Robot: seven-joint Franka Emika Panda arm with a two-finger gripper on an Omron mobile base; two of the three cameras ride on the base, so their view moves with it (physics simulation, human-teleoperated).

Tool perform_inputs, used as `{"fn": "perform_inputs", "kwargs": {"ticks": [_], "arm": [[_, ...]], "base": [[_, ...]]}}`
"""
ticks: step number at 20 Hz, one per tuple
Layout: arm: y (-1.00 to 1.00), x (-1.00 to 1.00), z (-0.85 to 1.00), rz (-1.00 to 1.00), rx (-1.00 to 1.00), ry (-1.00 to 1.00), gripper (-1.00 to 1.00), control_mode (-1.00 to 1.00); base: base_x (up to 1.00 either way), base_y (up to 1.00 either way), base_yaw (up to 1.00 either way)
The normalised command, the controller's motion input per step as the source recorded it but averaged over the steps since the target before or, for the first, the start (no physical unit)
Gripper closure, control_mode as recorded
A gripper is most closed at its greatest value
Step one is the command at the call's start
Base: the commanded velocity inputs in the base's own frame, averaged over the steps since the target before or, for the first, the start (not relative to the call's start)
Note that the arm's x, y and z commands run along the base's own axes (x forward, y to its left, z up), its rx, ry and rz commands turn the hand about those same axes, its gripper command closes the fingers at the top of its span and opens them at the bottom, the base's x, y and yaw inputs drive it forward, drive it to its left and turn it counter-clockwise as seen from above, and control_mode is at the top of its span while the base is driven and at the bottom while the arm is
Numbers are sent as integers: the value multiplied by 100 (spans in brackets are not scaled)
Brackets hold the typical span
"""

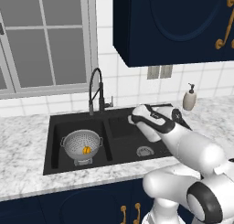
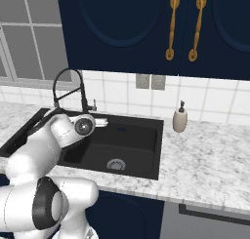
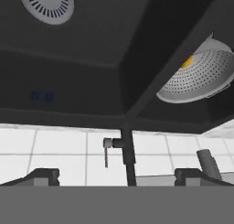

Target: Put the colander in the sink, put the tangerine in the colander, and turn on the sink faucet and pour water over the colander.

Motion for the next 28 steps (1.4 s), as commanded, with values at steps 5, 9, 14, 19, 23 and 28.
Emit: {"fn": "perform_inputs", "kwargs": {"ticks": [5,9,14,19,23,28], "arm": [[-5,78,11,14,5,-1,-100,-100],[-6,27,-9,35,5,-10,-100,-100],[3,2,-48,38,9,-33,-100,-100],[29,23,-38,17,6,-21,-100,-100],[36,34,-1,0,13,-1,-100,-100],[9,25,0,-1,15,0,-100,-100]], "base": [[0,0,0],[0,0,0],[0,0,0],[0,0,0],[0,0,0],[0,0,0]]}}
